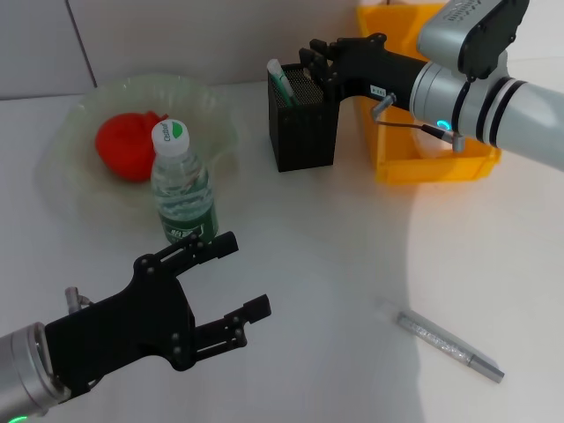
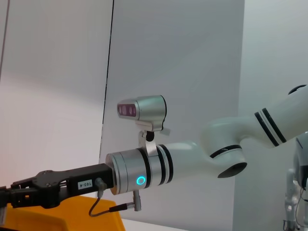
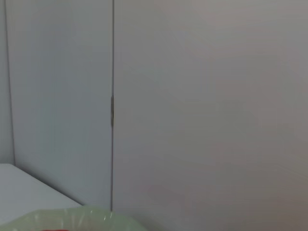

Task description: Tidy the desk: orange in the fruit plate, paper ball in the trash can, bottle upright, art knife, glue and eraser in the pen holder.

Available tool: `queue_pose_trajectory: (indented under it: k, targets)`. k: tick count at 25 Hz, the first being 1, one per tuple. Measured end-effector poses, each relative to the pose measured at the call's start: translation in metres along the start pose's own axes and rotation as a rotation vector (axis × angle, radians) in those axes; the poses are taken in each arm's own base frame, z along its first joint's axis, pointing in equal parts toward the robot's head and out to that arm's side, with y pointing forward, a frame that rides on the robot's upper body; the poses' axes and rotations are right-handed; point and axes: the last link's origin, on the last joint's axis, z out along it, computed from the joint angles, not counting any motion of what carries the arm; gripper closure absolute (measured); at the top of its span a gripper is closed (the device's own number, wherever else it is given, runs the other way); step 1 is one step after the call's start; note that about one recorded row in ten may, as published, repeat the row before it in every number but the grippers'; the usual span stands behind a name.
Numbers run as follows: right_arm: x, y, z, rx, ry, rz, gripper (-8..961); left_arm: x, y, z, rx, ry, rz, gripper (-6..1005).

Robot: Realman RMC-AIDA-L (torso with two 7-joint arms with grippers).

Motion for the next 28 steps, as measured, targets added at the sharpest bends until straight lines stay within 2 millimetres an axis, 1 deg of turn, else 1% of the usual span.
queue_pose_trajectory:
  k: [13,19,21,25,28]
  targets:
    - [0.006,0.004,0.000,-0.006,0.012,-0.016,819,0.001,0.001,0.000,-0.006,0.006,-0.001,224]
    - [0.005,0.004,0.000,-0.007,0.008,-0.011,737,0.002,0.003,-0.001,-0.018,0.020,-0.003,225]
    - [0.003,0.004,-0.002,-0.013,-0.012,0.007,740,0.003,0.004,-0.001,-0.019,0.021,-0.004,226]
    - [-0.006,-0.003,-0.019,-0.047,-0.095,0.101,654,0.004,0.002,-0.004,-0.019,0.018,-0.023,227]
    - [-0.015,-0.012,-0.041,-0.078,-0.136,0.150,590,0.005,0.000,-0.006,-0.021,0.010,-0.041,228]
